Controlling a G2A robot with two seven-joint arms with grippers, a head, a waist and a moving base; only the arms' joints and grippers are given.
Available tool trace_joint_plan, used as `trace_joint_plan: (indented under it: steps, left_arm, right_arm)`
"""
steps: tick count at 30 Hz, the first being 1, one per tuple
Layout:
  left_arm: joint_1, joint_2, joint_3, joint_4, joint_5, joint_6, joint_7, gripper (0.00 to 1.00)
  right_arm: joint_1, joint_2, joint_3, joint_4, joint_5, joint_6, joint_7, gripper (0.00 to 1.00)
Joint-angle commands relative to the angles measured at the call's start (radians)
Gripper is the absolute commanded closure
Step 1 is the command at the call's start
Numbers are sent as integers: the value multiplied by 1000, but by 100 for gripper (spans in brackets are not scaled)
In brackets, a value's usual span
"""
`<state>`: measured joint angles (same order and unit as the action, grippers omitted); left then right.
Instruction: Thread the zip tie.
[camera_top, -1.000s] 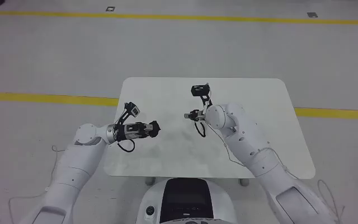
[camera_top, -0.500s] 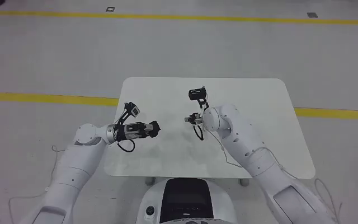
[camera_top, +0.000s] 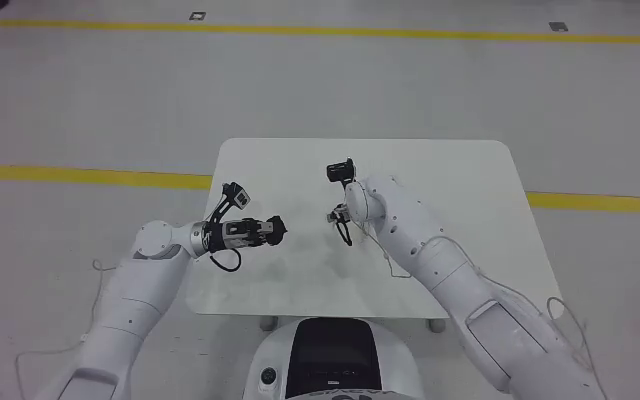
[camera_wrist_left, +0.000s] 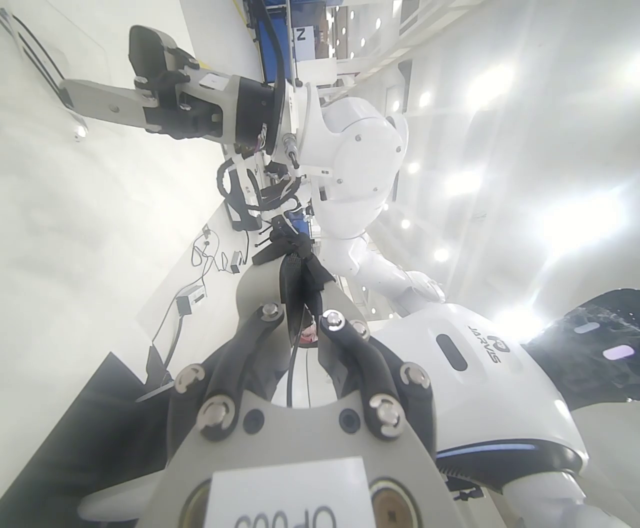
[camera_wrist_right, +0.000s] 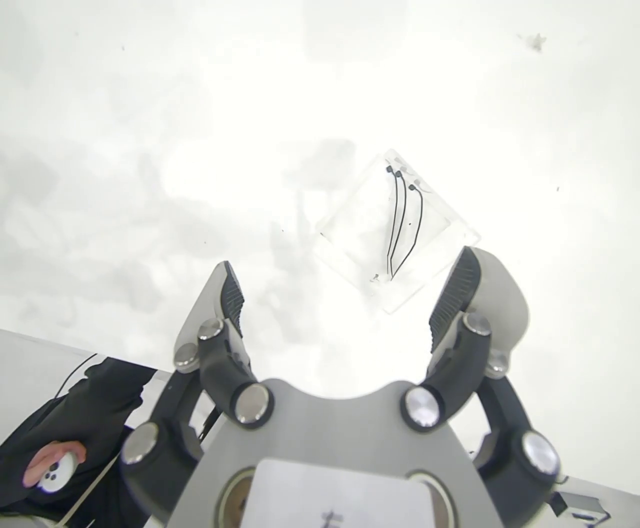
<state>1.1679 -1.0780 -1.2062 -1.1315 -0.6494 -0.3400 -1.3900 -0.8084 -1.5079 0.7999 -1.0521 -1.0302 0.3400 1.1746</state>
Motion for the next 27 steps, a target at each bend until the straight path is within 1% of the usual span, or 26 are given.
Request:
trace_joint_plan:
  steps: [1, 4, 6, 11, 13, 17, 18, 19, 20, 24, 25, 27]
  left_arm:
    - [0, 0, 0, 0, 0, 0, 0, 100]
    - [0, 0, 0, 0, 0, 0, 0, 100]
    - [0, 0, 0, 0, 0, 0, 0, 100]
    - [0, 0, 0, 0, 0, 0, 0, 100]
    - [0, 0, 0, 0, 0, 0, 0, 100]
    - [0, 0, 0, 0, 0, 0, 0, 100]
    - [0, 0, 0, 0, 0, 0, 0, 100]
    - [0, 0, 0, 0, 0, 0, 0, 100]
    - [0, 0, 0, 0, 0, 0, 0, 100]
    - [0, 0, 0, 0, 0, 0, 0, 100]
    - [0, 0, 0, 0, 0, 0, 0, 100]
    - [0, 0, 0, 0, 0, 0, 0, 100]
  right_arm:
    - [-8, 1, -1, 6, -6, -3, -15, 0]
    - [-7, -5, 1, 41, -28, 0, 1, 0]
    - [-3, -10, 1, 52, -27, 0, 3, 0]
    - [-3, -10, 1, 52, -27, 0, 3, 0]
    - [-18, -9, 7, 48, -26, -9, -34, 0]
    - [-34, -5, 16, 27, -43, -17, -50, 0]
    - [-38, -4, 19, 22, -45, -19, -53, 9]
    - [-42, -3, 21, 17, -48, -21, -55, 48]
    - [-46, -2, 24, 12, -52, -21, -57, 53]
    - [-65, 3, 41, -12, -68, -7, -65, 60]
    - [-68, 4, 44, -16, -73, -4, -64, 64]
    - [-74, 5, 52, -19, -80, 0, -64, 66]
